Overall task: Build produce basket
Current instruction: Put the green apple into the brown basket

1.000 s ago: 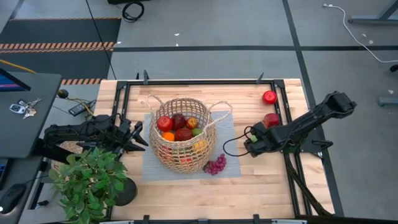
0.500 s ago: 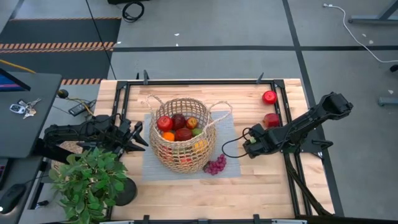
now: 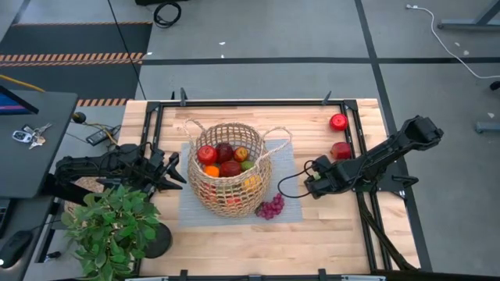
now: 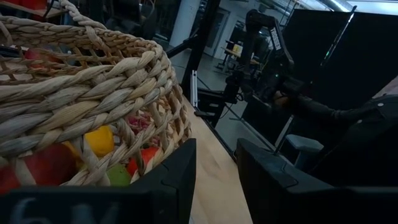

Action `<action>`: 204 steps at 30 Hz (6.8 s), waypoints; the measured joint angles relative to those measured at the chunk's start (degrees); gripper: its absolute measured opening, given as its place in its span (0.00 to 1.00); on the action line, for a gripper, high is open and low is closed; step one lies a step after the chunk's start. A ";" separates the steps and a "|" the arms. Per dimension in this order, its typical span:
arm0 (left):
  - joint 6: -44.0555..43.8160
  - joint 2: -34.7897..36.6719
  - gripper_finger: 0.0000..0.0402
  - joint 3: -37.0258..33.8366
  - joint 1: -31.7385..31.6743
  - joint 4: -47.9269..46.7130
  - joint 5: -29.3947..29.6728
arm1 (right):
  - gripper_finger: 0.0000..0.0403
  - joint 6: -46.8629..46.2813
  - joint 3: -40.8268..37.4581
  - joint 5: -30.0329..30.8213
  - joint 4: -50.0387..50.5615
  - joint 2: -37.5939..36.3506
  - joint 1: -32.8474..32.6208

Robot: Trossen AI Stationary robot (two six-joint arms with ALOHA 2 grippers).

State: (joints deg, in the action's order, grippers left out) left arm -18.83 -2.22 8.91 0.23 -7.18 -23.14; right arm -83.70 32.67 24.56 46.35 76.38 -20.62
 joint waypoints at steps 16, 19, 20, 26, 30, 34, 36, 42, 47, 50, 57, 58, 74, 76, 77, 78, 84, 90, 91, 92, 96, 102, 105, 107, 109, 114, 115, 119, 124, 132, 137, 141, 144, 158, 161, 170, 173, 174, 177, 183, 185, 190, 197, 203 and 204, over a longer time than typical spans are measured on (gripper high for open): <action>0.02 -0.02 0.30 0.02 0.02 0.00 0.00 | 0.89 23.00 13.47 5.96 -12.94 -6.66 0.17; 0.02 -0.01 0.30 0.00 0.00 0.00 -0.02 | 0.89 32.79 16.07 5.89 -22.27 -7.79 0.16; 0.02 -0.01 0.30 0.02 0.02 0.00 0.00 | 0.89 36.16 16.84 5.82 -25.34 -8.00 0.17; 0.02 0.00 0.30 0.00 0.01 0.00 0.00 | 0.89 59.01 19.76 2.82 -45.06 -8.15 0.24; 0.02 -0.02 0.30 0.02 0.00 0.00 -0.01 | 0.89 75.69 19.90 2.79 -59.27 -8.09 1.22; 0.02 -0.02 0.30 0.01 0.00 0.00 -0.02 | 0.89 92.99 19.93 2.99 -68.73 -8.09 2.53; 0.00 0.00 0.30 0.00 0.00 0.00 -0.02 | 0.89 101.62 19.93 3.80 -71.49 -8.09 3.14; 0.01 0.00 0.30 0.01 0.02 0.00 0.00 | 0.89 127.16 19.93 4.15 -72.72 -8.02 5.46; 0.00 -0.02 0.30 0.00 0.01 0.00 -0.01 | 0.89 145.84 19.93 4.15 -72.80 -8.02 7.06; -0.01 -0.02 0.30 0.00 0.01 0.00 -0.02 | 0.89 152.33 19.93 4.36 -72.83 -8.02 7.93; 0.01 0.00 0.30 0.00 0.00 0.00 0.00 | 0.91 161.27 19.93 10.01 -72.58 -8.02 9.57; -0.01 0.00 0.30 0.00 0.01 0.00 0.00 | 0.91 161.57 19.93 11.56 -72.49 -8.02 9.78; 0.02 -0.01 0.30 0.00 0.00 0.00 -0.02 | 0.91 159.71 19.93 -1.96 -72.87 -8.02 17.10; 0.00 -0.02 0.30 0.01 0.00 0.00 -0.02 | 0.91 154.80 19.93 -2.04 -72.87 -8.02 17.83; -0.02 0.00 0.30 0.00 0.02 0.00 0.00 | 0.91 152.06 19.93 -2.09 -72.87 -8.02 18.24; 0.02 0.00 0.30 0.00 0.00 0.00 -0.02 | 0.91 149.19 19.93 -2.14 -72.87 -8.02 18.61; -0.02 0.00 0.30 0.01 0.00 0.00 0.00 | 0.91 121.64 19.90 -2.21 -73.57 -8.02 21.52; 0.02 -0.02 0.30 0.02 0.02 0.00 -0.02 | 0.91 83.58 19.90 -0.17 -73.21 -8.02 24.66; 0.01 -0.02 0.30 0.02 0.02 0.00 0.00 | 0.91 79.07 19.90 0.00 -73.15 -8.02 25.01; -0.01 -0.01 0.30 0.00 0.02 0.00 -0.01 | 0.91 75.80 19.90 -0.02 -73.38 -8.02 25.49; 0.00 0.00 0.30 0.02 0.00 0.00 0.00 | 0.91 69.73 19.88 -1.57 -74.21 -8.02 27.03; 0.01 0.00 0.30 0.00 0.01 0.00 0.00 | 0.91 66.11 19.82 -3.27 -77.68 -5.99 28.99; 0.02 -0.01 0.30 0.00 0.02 0.01 0.00 | 0.91 65.06 19.84 -3.62 -82.50 -4.01 29.82; -0.01 -0.02 0.30 0.01 0.01 0.00 0.00 | 0.91 63.10 19.84 -4.15 -85.49 -2.77 30.18; 0.01 0.00 0.30 0.00 0.00 0.02 0.00 | 0.91 59.56 19.84 -5.19 -87.77 -1.78 30.51; -0.02 -0.02 0.30 0.02 0.02 0.00 0.00 | 0.91 57.81 19.86 -5.56 -91.27 -0.46 30.61; 0.00 -0.02 0.30 0.00 0.00 0.00 0.00 | 0.91 58.75 19.86 -5.76 -91.28 -0.44 30.62; 0.02 -0.01 0.30 0.02 0.02 0.00 0.00 | 0.91 61.27 19.86 -8.44 -91.23 -0.46 30.60; 0.02 -0.01 0.30 0.00 0.00 0.00 0.00 | 0.91 64.72 19.86 -11.01 -90.08 -0.46 30.58; 0.02 -0.01 0.30 0.01 0.01 0.00 0.00 | 0.91 65.75 19.86 -11.17 -89.61 -0.48 30.56; -0.02 -0.01 0.30 0.01 0.02 0.00 -0.02 | 0.91 65.92 19.86 -11.28 -88.00 -0.48 30.53; -0.02 -0.02 0.30 0.00 0.02 0.00 -0.01 | 0.91 65.84 19.86 -13.67 -86.12 -0.48 30.55; 0.00 -0.01 0.30 0.00 0.01 0.00 -0.02 | 0.91 65.03 19.86 -17.56 -84.31 -0.48 30.61; 0.02 -0.02 0.30 0.00 0.02 -0.01 0.00 | 0.91 64.43 22.52 -19.24 -78.80 1.50 29.28; 0.02 -0.02 0.30 0.00 0.01 -0.02 -0.02 | 0.91 66.76 27.45 -19.59 -74.81 6.43 27.49; 0.00 0.00 0.30 0.00 0.02 0.00 -0.02 | 0.91 72.83 51.55 -19.76 -47.68 22.81 27.13; 0.02 0.00 0.30 0.02 0.02 0.00 0.00 | 0.91 74.42 59.20 -19.74 -38.27 27.27 27.77; -0.01 -0.01 0.30 0.01 0.01 -0.01 -0.01 | 0.91 74.97 61.33 -19.74 -35.31 28.66 27.96; 0.02 -0.01 0.30 0.01 0.02 0.00 0.00 | 0.91 76.87 65.99 -19.75 -30.79 32.36 28.22; 0.02 -0.01 0.30 0.00 0.02 -0.01 -0.01 | 0.91 80.63 67.60 -23.72 -31.14 38.02 28.17; 0.00 -0.02 0.30 0.00 0.02 -0.02 -0.01 | 0.91 82.03 67.60 -24.91 -30.84 39.90 28.08; 0.00 0.00 0.30 0.00 0.02 -0.02 -0.02 | 0.91 86.59 67.53 -24.78 -30.62 43.20 27.98; 0.01 -0.01 0.30 0.00 0.02 0.00 0.00 | 0.91 88.29 67.55 -27.12 -29.66 43.83 28.35; 0.00 -0.02 0.30 0.01 0.02 -0.02 -0.02 | 0.91 88.39 67.36 -27.63 -29.24 43.82 28.31; 0.00 -0.02 0.30 0.02 0.01 -0.01 -0.01 | 0.92 88.35 67.06 -27.63 -29.30 43.82 28.33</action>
State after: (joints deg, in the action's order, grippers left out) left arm -18.84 -2.24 8.92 0.24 -7.19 -23.15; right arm 4.65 99.74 -3.07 17.04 120.20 7.70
